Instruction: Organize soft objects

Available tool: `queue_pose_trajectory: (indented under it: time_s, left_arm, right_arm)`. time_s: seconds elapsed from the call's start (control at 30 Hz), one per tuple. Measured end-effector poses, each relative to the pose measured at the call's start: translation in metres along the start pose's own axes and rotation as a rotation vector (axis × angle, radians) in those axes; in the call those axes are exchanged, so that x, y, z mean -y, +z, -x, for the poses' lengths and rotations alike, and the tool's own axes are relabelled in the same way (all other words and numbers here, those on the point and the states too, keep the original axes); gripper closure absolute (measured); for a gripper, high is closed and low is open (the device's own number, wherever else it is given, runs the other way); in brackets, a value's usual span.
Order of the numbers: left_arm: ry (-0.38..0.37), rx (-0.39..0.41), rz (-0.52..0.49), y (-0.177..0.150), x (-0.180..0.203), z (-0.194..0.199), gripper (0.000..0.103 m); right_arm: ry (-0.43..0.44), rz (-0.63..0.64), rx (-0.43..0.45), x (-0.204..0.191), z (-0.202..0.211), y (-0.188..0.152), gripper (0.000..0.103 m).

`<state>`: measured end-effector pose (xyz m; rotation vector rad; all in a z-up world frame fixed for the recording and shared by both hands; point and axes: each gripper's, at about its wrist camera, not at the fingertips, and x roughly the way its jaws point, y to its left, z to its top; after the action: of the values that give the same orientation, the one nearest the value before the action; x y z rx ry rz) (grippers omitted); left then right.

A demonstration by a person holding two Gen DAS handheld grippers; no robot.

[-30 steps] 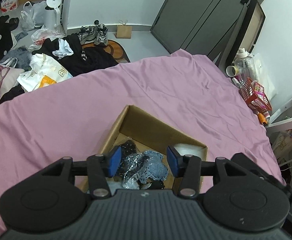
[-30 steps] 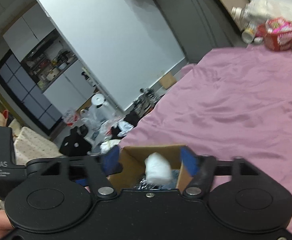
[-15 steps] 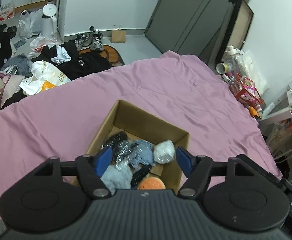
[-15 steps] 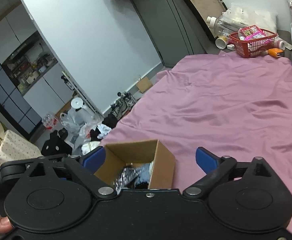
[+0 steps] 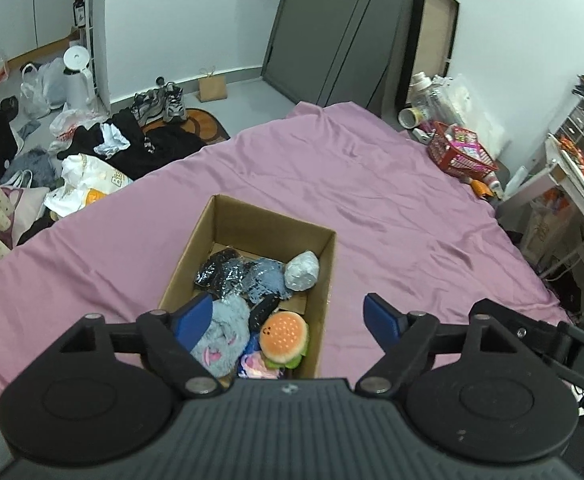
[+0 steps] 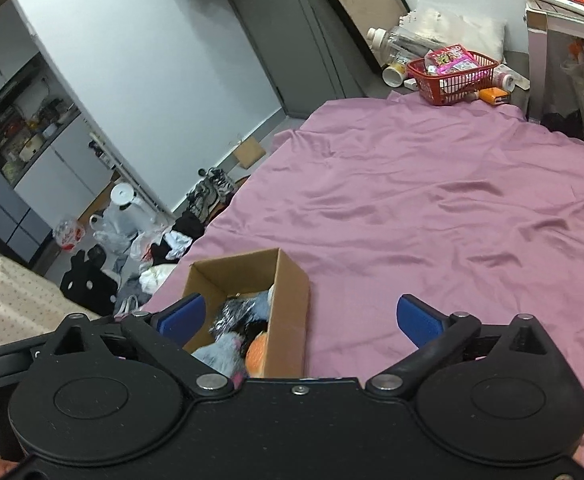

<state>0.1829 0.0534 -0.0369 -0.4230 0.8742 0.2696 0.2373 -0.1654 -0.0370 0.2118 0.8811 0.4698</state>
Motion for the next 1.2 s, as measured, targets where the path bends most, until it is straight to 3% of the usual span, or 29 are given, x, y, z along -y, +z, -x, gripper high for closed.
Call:
queue_pose_trajectory:
  time_s: [0.43, 0.67, 0.93, 1.2]
  left_arm:
    - [-0.006, 0.029, -0.063, -0.019, 0.008, 0.058, 0.004]
    - [-0.017, 0.049, -0.096, -0.034, 0.006, 0.084, 0.003]
    - [-0.029, 0.065, -0.130, -0.050, 0.006, 0.110, 0.002]
    - [-0.060, 0.091, -0.164, -0.069, 0.007, 0.133, 0.002]
  right_arm:
    - [-0.008, 0.034, 0.039, -0.010, 0.059, -0.016, 0.000]
    - [-0.050, 0.093, 0.114, -0.014, 0.093, -0.029, 0.000]
    - [-0.058, 0.180, 0.138, -0.024, 0.117, -0.049, 0.000]
    - [-0.039, 0.141, 0.125, -0.023, 0.133, -0.065, 0.000]
